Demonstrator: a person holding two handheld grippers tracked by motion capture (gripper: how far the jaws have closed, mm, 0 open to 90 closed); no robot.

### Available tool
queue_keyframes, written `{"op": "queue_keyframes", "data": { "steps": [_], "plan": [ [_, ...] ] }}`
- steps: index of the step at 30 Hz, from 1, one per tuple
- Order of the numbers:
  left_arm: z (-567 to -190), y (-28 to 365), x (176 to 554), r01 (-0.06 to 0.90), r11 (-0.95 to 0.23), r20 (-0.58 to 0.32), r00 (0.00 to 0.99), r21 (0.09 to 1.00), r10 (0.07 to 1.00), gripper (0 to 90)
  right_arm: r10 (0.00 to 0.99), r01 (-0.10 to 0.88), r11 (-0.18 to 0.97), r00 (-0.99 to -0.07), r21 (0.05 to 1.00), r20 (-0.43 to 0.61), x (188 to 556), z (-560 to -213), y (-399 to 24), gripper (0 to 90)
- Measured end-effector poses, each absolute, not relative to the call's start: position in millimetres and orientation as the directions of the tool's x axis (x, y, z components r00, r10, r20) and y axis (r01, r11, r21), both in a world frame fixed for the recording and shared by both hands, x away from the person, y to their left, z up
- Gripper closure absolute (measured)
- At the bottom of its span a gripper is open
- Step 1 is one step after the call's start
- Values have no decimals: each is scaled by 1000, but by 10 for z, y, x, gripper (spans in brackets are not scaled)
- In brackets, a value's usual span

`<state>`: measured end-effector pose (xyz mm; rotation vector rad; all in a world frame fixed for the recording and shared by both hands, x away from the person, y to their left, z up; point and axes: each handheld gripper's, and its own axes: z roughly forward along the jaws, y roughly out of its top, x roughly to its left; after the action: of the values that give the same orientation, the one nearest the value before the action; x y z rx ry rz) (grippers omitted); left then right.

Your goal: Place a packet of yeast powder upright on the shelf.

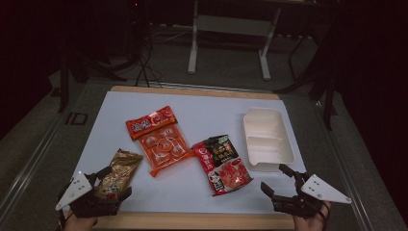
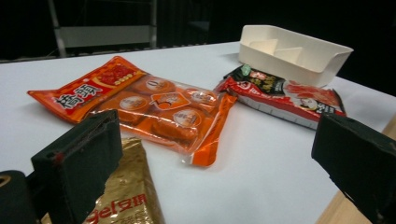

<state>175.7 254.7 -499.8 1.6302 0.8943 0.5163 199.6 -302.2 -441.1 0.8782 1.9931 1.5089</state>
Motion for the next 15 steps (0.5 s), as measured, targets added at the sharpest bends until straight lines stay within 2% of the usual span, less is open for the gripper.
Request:
{"op": "queue_keyframes", "data": {
  "steps": [4, 6, 10, 15],
  "plan": [
    [-4978, 2538, 1748, 269, -71, -121, 633, 960, 765, 26, 750, 222, 187, -661, 957, 7, 2009, -4421, -3034, 121],
    [-4928, 2516, 1728, 247, -79, -115, 682, 966, 722, 26, 755, 236, 174, -656, 956, 25, 2002, -4399, -3047, 114],
    [-4879, 2480, 1718, 238, -107, -95, 702, 965, 705, 27, 752, 224, 190, -659, 956, 5, 1973, -4373, -3025, 114],
    [-4826, 2404, 1713, 271, -93, -147, 746, 958, 650, 36, 746, 207, 222, -665, 953, -29, 1953, -4359, -2982, 114]
  ]
}}
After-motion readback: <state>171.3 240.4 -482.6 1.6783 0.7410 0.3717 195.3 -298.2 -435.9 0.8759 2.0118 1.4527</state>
